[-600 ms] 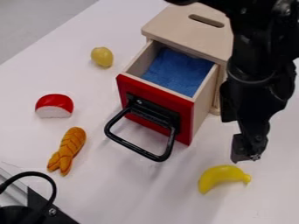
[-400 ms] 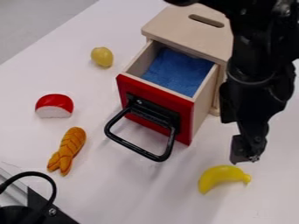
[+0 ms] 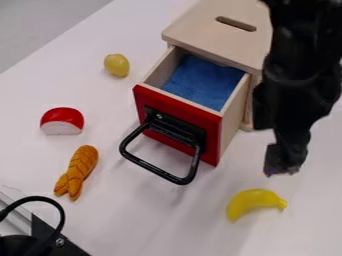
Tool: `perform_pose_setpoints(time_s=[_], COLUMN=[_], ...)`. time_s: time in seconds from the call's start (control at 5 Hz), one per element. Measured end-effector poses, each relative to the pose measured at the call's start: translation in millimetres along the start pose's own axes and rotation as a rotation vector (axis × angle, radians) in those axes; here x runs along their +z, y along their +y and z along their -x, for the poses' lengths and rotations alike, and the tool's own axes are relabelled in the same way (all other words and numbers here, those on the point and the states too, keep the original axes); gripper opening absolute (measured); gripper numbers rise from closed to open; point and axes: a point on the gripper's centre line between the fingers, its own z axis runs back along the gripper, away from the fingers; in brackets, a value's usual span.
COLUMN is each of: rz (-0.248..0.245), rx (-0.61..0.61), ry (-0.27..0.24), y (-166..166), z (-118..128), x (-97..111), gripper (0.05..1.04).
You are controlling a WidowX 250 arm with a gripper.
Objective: Take the portion of red apple and place it on the left side of the yellow fruit
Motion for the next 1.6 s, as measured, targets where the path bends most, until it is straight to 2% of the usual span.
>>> perform_pose_setpoints(time_s=[0.2, 0.4, 0.6, 0.8, 1.0, 1.2, 1.4, 1.6], rz=[-0.047, -0.056, -0.098, -0.147, -0.183, -0.183, -0.097, -0.042], rx=[0.004, 0.104, 0.21, 0.323, 0.376, 0.339, 0.347, 0.27], ry=[-0.073, -0.136, -0.114, -0.064, -0.03, 0.003, 0.018, 0.005], y=[10.6, 38.7, 70.8, 99.7, 125.8, 141.6, 142.9, 136.4], z=[0.3, 20.3, 52.3, 88.2, 124.6, 165.9, 196.1, 218.2], x=[39.1, 74.8, 96.6, 97.9, 93.4, 85.1, 71.5, 48.5], gripper=[0.997, 0.997, 0.997, 0.997, 0.997, 0.997, 0.997, 0.997])
